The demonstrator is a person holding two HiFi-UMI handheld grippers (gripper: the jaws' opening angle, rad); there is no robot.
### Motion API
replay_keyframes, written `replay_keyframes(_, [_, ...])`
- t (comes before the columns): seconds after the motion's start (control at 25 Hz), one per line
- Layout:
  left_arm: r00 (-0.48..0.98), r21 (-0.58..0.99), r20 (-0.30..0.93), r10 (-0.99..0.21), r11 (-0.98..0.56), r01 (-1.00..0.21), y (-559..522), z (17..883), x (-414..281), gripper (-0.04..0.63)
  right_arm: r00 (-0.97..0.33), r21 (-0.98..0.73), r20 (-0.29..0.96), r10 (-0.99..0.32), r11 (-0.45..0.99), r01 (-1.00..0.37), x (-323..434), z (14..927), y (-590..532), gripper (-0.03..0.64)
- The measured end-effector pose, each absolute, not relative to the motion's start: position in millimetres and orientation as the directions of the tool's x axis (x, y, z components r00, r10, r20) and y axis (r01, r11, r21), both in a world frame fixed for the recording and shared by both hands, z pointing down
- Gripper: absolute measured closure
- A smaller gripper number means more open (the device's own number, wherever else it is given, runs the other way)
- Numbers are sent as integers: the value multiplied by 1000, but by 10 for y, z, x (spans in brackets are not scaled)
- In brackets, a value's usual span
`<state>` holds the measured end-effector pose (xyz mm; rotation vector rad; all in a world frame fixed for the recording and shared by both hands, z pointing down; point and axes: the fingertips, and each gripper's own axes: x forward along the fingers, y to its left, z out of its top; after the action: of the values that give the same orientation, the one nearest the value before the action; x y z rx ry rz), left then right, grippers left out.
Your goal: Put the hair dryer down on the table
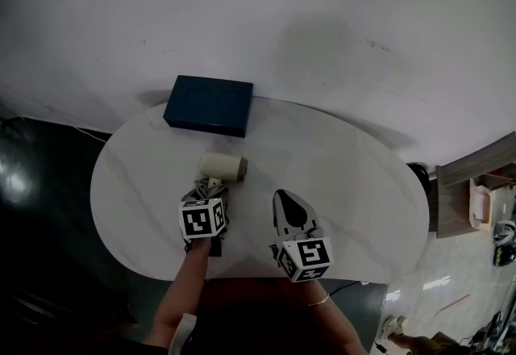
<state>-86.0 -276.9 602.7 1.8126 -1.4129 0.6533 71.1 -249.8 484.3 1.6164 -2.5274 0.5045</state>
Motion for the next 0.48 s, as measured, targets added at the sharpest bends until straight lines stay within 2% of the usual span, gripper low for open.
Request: replay_keyframes(0.48, [282,247,660,-696,-154,-957,-2764,5783,-814,314,-420,-219,249,-873,371,-902,738,4799,-2388,601])
